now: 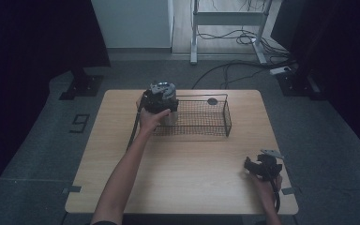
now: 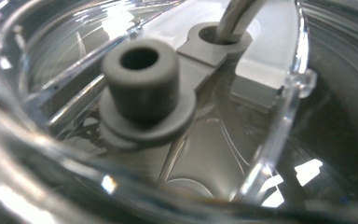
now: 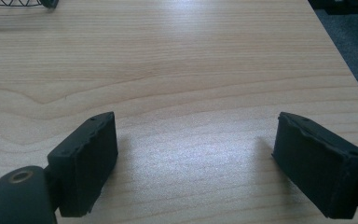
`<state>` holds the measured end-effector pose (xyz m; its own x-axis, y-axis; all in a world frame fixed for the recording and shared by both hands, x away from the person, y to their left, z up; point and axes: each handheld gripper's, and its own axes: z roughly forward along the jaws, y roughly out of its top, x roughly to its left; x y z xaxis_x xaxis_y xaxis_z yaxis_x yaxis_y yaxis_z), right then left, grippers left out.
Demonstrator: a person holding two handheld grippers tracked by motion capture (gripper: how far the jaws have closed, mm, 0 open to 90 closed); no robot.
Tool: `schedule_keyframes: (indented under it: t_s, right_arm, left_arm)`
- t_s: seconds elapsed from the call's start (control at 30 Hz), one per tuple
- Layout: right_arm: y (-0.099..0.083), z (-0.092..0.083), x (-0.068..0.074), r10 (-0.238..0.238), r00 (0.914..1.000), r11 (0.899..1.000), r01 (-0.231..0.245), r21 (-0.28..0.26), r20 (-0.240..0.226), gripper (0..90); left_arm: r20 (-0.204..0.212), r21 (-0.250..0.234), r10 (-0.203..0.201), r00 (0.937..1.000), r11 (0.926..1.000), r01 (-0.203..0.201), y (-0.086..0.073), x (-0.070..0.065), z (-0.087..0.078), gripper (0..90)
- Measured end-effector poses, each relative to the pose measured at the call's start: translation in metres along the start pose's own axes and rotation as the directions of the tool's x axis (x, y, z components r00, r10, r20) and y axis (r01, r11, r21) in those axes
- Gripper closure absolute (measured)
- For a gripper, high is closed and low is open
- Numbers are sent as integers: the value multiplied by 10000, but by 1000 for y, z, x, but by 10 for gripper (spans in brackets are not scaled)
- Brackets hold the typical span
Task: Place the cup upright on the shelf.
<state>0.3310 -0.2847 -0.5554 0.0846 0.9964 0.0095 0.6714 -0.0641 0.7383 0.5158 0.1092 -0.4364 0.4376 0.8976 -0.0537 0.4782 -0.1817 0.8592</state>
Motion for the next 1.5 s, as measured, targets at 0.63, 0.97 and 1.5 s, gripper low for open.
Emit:
schedule_keyframes:
  t_s: [0.63,0.97,1.5]
  right_arm:
    - [0,0,0,-2,10000,10000,2,0,1,135]
    - [0,0,0,-2,10000,10000,2,-1,0,135]
    - [0,0,0,-2,10000,10000,2,3,0,135]
  left_arm:
    - [-166,827,8,9999,9966,5,-25,-5,25,38]
    - [-70,762,290,9996,9967,-284,-31,-6,22,35]
    - [-144,173,-14,9999,9998,16,-21,-5,-12,0]
